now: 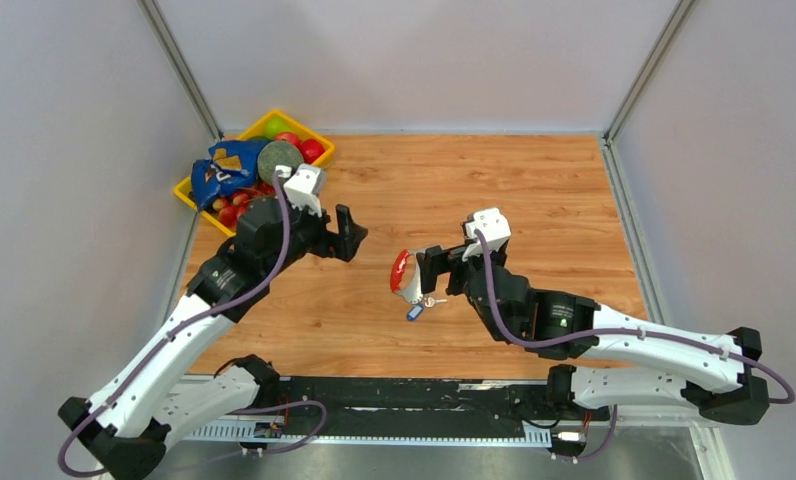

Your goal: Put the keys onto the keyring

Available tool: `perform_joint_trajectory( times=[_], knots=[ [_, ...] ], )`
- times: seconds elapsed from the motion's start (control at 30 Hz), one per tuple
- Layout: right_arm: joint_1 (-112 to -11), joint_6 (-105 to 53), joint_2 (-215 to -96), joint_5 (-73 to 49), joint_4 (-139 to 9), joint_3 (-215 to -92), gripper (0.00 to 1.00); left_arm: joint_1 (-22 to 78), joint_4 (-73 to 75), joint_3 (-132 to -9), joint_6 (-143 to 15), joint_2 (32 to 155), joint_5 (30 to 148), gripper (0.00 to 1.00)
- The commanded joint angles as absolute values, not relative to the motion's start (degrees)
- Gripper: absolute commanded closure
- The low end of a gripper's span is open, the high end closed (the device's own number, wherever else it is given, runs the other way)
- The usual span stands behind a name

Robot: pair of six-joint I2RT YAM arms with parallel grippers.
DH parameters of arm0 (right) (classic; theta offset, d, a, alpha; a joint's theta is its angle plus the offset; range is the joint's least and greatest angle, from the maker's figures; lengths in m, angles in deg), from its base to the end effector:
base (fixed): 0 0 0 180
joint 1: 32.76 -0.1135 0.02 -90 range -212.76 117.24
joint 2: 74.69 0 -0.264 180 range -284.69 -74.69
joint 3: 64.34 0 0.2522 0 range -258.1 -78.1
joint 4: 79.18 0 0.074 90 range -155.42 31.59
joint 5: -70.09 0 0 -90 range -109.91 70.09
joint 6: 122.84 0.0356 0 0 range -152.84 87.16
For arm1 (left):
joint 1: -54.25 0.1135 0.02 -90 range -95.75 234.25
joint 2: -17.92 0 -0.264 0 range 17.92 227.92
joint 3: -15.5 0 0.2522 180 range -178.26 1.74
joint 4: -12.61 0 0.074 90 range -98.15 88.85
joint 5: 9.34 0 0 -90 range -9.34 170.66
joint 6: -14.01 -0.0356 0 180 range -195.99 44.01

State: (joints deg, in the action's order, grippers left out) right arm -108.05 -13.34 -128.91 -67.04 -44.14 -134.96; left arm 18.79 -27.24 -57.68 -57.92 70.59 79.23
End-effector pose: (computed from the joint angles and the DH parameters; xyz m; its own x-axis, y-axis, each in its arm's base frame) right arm 0.0762 0.1875 0.3675 -0.2373 -0.0095 -0.9714 -0.4270 0.8992 0.0955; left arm 0.1630 -0.1150 0.3755 -0.4304 -0.0742 -0.8996 0.4494 0.8467 -0.2848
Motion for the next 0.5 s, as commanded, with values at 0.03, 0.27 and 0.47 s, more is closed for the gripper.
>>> perform_joint_trajectory(
  times=[0.03,0.27,0.47],
  knots=[
    [-107.93,-9.36,-132.86,-82.85,-43.06,-139.01,0.0,18.98,-25.54,-53.6,-61.62,62.89,77.5,0.0],
    [-107.88,-12.88,-137.71,-85.44,-42.65,-142.65,0.0,19.01,-29.26,-53.34,-63.14,57.26,75.11,0.0],
    [-107.91,-15.56,-139.08,-85.78,-42.5,-143.72,0.0,19.01,-28.35,-52.63,-63.87,52.91,73.78,0.0]
  ],
)
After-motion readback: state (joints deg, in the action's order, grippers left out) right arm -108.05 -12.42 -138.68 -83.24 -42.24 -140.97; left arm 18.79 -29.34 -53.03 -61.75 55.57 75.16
